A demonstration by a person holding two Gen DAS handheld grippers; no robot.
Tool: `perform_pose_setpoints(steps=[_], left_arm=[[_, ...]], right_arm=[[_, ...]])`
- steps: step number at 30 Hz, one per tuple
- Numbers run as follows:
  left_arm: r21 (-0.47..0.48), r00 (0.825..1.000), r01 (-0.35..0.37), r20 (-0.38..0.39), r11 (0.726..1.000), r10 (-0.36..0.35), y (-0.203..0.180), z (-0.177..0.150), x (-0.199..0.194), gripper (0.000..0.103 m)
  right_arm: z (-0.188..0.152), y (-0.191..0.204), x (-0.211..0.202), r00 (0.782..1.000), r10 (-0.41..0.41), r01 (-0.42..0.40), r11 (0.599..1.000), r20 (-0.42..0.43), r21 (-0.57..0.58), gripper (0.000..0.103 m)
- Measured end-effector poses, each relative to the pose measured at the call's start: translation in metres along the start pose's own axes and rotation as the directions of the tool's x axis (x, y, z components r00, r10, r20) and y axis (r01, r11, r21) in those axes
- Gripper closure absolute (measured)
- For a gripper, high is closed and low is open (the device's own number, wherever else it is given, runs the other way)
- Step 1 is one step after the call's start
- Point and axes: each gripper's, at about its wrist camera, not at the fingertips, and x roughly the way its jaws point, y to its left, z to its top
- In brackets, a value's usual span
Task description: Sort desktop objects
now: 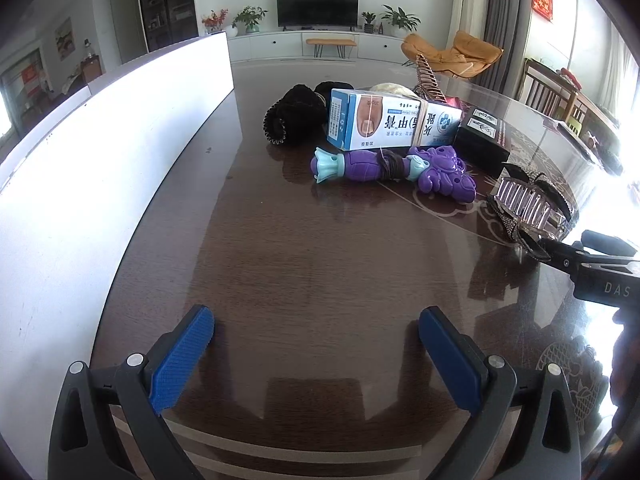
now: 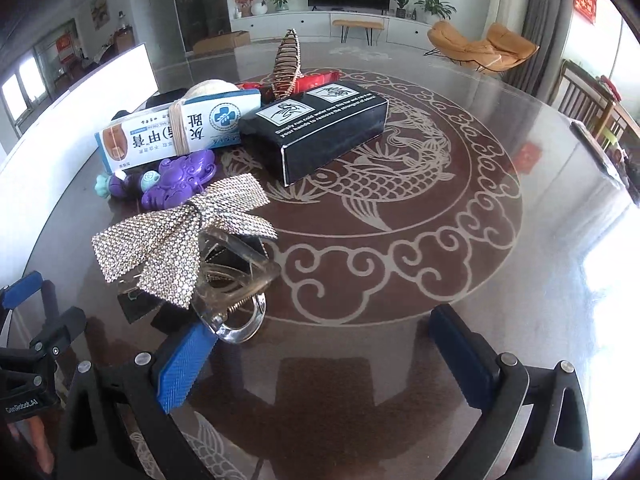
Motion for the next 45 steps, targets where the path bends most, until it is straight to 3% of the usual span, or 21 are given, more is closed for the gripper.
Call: perform_pose_setpoints(steps=[8,13,25,35,45], left_arm=[[0.001,1.0,0.003,0.0,1.0,-0.003,-0.001,0.0,0.0,0.0],[-0.001,1.0,0.003,0.0,1.0,-0.003,-0.001,0.0,-0.001,0.0],[0.0,1.0,0.005,0.001,1.0,-0.005,0.0,0.001,0.001,0.0],[0.0,1.0,0.003,0.002,1.0,-0.003,-0.001,0.002,0.002,0.0],[0.0,1.0,0.003,0.002,1.0,-0.003,-0.001,0.002,0.002,0.0]], right_arm=[[-0.015,-0.031,-0.01,0.999,-0.028,0.027,0.999,0.019,0.039,0.0],[-0.025,-0.008,-0.016,0.999,0.047,-0.045,0.996,0.02,-0.071,0.0],[0.032,0.026,0.027,0.998,0.045,-0.043,0.997,0.037,-0.067,0.0],[0.028,0.029,0.026,0.998,0.053,-0.05,0.996,0.043,-0.08,0.0],[0.044,0.032,0.037,0.997,0.06,-0.056,0.995,0.044,-0.087,0.0]])
